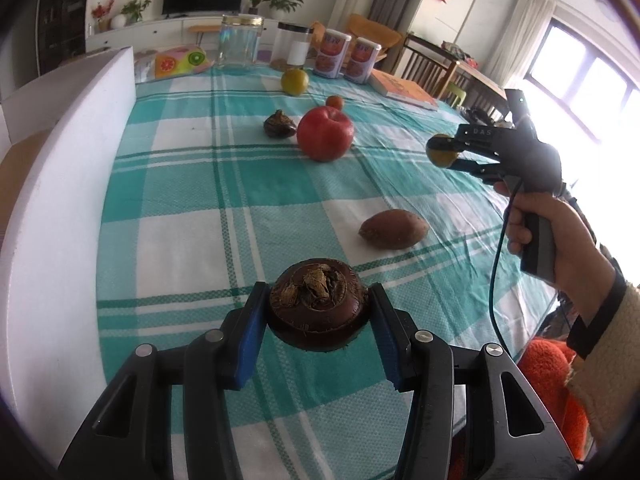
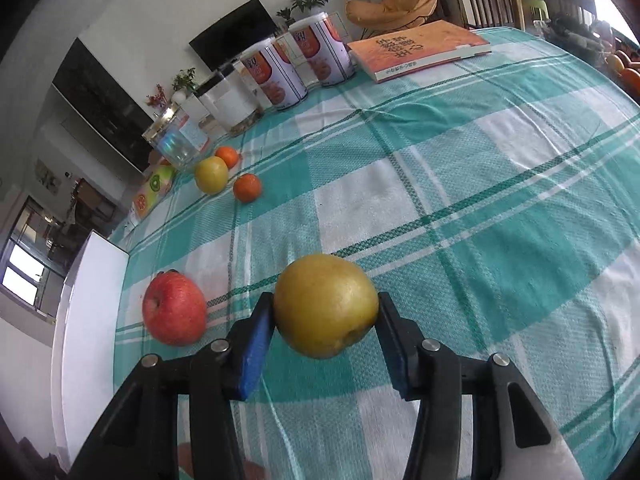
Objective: Organize fruits
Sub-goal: 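Carry the brown root into the box with the left tool while the right tool drops the yellow pear there, then return the left tool to the table toward the small brown root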
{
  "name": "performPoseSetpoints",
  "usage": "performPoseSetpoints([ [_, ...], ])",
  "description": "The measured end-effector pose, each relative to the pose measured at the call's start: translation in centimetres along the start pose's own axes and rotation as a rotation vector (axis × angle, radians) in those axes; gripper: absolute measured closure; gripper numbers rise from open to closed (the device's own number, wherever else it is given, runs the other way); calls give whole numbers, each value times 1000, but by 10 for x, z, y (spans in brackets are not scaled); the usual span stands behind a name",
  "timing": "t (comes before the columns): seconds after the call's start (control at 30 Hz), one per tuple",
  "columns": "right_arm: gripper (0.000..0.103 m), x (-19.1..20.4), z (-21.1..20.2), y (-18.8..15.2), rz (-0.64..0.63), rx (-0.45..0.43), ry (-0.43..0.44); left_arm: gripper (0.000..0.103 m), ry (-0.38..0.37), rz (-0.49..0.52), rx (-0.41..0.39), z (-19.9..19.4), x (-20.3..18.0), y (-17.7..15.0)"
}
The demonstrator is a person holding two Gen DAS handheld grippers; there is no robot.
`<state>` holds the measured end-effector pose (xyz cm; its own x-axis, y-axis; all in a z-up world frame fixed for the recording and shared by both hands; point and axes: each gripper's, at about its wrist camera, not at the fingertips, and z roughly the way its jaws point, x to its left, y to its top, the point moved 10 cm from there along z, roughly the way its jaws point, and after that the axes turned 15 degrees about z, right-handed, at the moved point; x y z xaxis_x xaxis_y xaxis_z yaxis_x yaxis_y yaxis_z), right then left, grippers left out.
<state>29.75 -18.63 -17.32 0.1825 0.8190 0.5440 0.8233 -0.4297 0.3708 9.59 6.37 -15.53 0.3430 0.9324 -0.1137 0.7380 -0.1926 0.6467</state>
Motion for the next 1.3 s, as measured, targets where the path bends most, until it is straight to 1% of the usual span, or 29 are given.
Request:
performPoseSetpoints([
  [0.07,53,12,-19,-17,-37,12,35,52,-34,-12,2,-7,-7,-5],
  [0.13,53,37,-32,-45,-103,45,87,52,-68,-21,-17,-23,-14,-4],
  [0.23,53,92,-43,-101,-210,118,188,51,-81,-25,-82,-60,-14,5],
  [0.3,53,139,-44,-142,-277,184,261,51,-70,-52,-125,-86,1,13],
  [0.33,53,162,-45,-162,-314,210,295,51,-51,-70,-143,-99,13,14],
  [0.4,53,211,-50,-204,-396,265,368,51,20,-115,-164,-123,46,13],
  [0.47,53,256,-56,-245,-475,328,431,51,128,-172,-176,-145,90,2],
  [0.53,53,290,-58,-284,-554,385,467,51,254,-243,-157,-159,138,-18],
  [0.57,53,304,-58,-302,-596,408,474,51,311,-284,-139,-164,160,-31],
  [0.6,53,315,-57,-318,-634,428,474,51,353,-320,-123,-167,179,-44],
  [0.67,53,328,-48,-346,-702,461,449,51,410,-375,-89,-170,206,-67],
  [0.73,53,333,-36,-365,-747,482,406,51,456,-398,-53,-167,222,-84],
  [0.83,51,335,-22,-368,-743,478,371,50,482,-430,-21,-160,232,-98],
  [0.87,48,336,-20,-364,-734,471,372,47,489,-440,-21,-159,233,-99],
  [0.9,42,337,-22,-358,-720,459,374,39,493,-444,-28,-159,233,-98],
  [0.97,40,340,-30,-340,-689,418,395,29,512,-438,-52,-162,232,-89],
  [1.03,39,343,-43,-316,-657,355,421,29,528,-413,-86,-165,227,-74],
  [1.07,36,340,-52,-302,-640,315,424,28,524,-395,-101,-165,222,-65],
  [1.1,32,334,-59,-287,-622,274,422,25,513,-374,-119,-164,216,-56],
  [1.13,30,325,-66,-271,-604,232,418,24,496,-354,-137,-162,207,-47],
  [1.17,27,313,-72,-253,-583,183,407,24,469,-333,-153,-159,197,-38],
  [1.23,20,280,-81,-216,-531,77,362,24,385,-284,-171,-147,167,-21],
  [1.3,14,229,-85,-176,-453,-32,285,24,285,-222,-171,-130,130,-6],
])
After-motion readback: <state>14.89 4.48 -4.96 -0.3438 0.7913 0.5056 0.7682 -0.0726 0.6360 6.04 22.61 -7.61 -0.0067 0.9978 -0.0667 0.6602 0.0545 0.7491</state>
